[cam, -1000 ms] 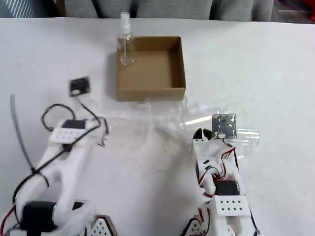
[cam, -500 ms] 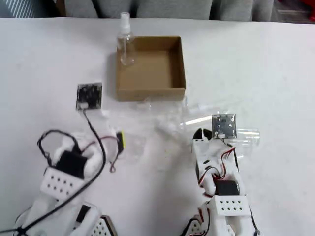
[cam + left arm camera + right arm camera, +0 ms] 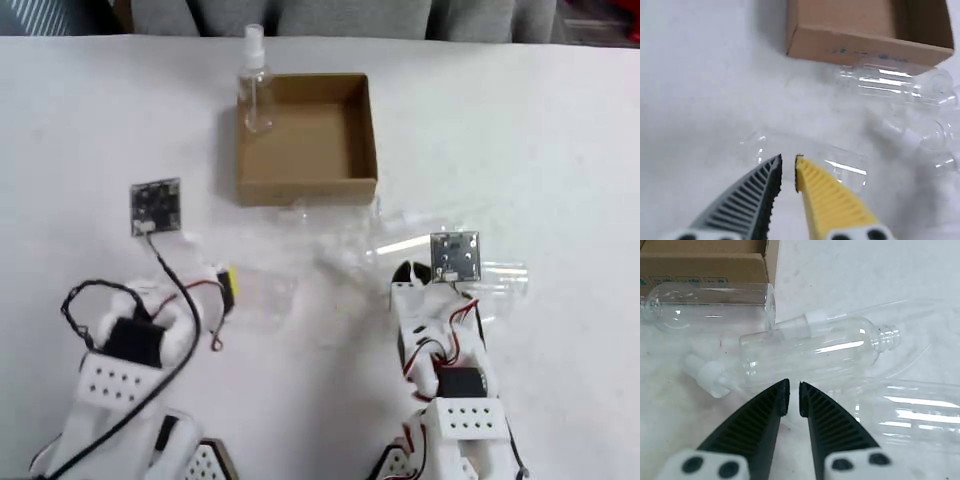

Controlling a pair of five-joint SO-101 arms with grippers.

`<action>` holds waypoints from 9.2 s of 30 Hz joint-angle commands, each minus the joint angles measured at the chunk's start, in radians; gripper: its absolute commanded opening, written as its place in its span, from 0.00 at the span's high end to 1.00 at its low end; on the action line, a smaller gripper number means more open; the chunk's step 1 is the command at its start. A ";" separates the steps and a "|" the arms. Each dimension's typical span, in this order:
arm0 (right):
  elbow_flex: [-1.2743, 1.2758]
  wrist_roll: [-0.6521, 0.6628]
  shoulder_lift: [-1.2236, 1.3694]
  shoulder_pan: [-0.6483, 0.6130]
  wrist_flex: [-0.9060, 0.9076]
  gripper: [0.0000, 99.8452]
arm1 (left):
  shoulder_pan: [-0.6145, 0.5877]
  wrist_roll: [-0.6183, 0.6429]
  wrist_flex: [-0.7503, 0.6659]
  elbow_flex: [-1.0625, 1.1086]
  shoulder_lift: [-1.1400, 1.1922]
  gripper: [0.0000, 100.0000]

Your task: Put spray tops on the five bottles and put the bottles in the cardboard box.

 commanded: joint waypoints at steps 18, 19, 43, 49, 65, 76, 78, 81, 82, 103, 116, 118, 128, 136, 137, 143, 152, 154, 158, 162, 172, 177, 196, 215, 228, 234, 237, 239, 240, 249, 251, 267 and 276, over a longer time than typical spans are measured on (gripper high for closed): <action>0.006 0.012 0.004 0.001 0.004 0.98 | -0.044 0.264 -0.028 -0.135 0.332 0.68; 0.006 0.012 0.004 0.001 0.004 0.98 | -0.045 0.264 -0.021 -0.135 0.338 0.70; 0.006 0.012 0.004 0.001 0.004 0.98 | -0.071 0.322 -0.218 -0.287 0.886 0.74; 0.006 0.012 0.004 0.001 0.004 0.98 | -0.119 0.322 -0.172 -0.359 0.886 0.64; 0.006 0.014 0.004 -0.019 0.005 0.98 | -0.091 0.365 -0.023 -0.453 0.888 0.75; 0.006 0.014 0.004 -0.022 0.016 0.98 | 0.010 0.422 -0.023 -0.445 0.891 0.64; 0.006 0.014 0.004 -0.022 0.016 0.98 | 0.010 0.422 -0.023 -0.446 0.891 0.64; 0.006 0.014 0.004 -0.022 0.016 0.98 | 0.012 0.420 -0.032 -0.454 0.891 0.64; 0.006 0.014 0.004 -0.022 0.016 0.98 | 0.012 0.420 -0.044 -0.454 0.891 0.64; 0.006 0.014 0.004 -0.022 0.018 0.98 | -0.061 0.505 -0.057 -0.628 1.119 0.64; 0.006 0.014 0.004 -0.022 0.018 0.98 | -0.044 0.439 -0.052 -0.620 1.118 0.97; 0.006 0.014 0.004 -0.022 0.018 0.98 | -0.041 0.434 -0.051 -0.618 1.118 0.92; 0.006 0.014 0.004 -0.022 0.018 0.98 | -0.045 0.430 -0.054 -0.628 1.116 0.97; 0.006 0.014 0.004 -0.022 0.018 0.98 | -0.039 0.425 0.031 -0.609 0.923 0.97; 0.006 0.014 0.004 -0.022 0.018 0.98 | -0.038 0.414 0.038 -0.588 0.865 0.97; 0.006 0.014 0.004 -0.022 0.018 0.98 | 0.124 0.245 0.012 -0.365 0.542 0.96; 0.006 0.014 0.004 -0.022 0.018 0.98 | 0.427 -0.083 0.275 -0.227 0.171 0.90; 0.006 0.014 0.004 -0.022 0.018 0.98 | 0.469 -0.032 0.253 -0.222 0.079 0.90; 0.006 0.014 0.004 -0.022 0.018 0.98 | 0.585 0.089 0.114 -0.170 -0.070 0.90; 0.006 0.014 0.004 -0.022 0.018 0.98 | 0.676 0.173 -0.144 -0.060 -0.054 0.90; 0.006 0.014 0.001 -0.022 0.016 0.98 | 0.736 0.187 -0.516 -0.110 0.390 0.90; 0.006 0.071 -0.002 0.007 0.007 0.98 | 0.737 0.187 -0.489 -0.245 0.642 0.90; 0.006 0.140 -0.004 0.015 0.012 0.98 | 0.647 0.258 -0.420 -0.293 0.929 0.90; 0.006 0.143 -0.002 0.010 0.016 0.98 | 0.136 0.256 -0.253 -0.284 0.917 0.90; 0.006 0.144 0.002 0.007 0.016 0.98 | 0.071 0.390 -0.304 -0.281 0.745 0.90; 0.006 0.144 0.002 0.007 0.016 0.98 | 0.214 0.391 -0.203 -0.230 0.542 0.89; 0.006 0.144 0.002 0.007 0.016 0.98 | 0.251 0.393 -0.212 -0.189 0.458 0.89; 0.006 0.144 0.004 0.007 0.016 0.98 | 0.228 0.397 -0.236 -0.180 0.420 0.89; 0.006 0.144 0.004 0.007 0.018 0.98 | 0.209 0.419 -0.252 -0.170 0.407 0.89; 0.006 0.144 0.004 0.005 0.018 0.98 | 0.124 0.468 -0.339 -0.110 0.498 0.86; 0.006 0.144 0.004 0.005 0.018 0.98 | 0.113 0.466 -0.304 -0.112 0.507 0.80; 0.006 0.144 0.004 -0.010 0.018 0.98 | 0.058 0.290 0.028 -0.199 0.510 0.75; 0.006 0.146 0.004 -0.010 0.027 0.98 | 0.081 0.324 -0.103 -0.201 0.771 0.66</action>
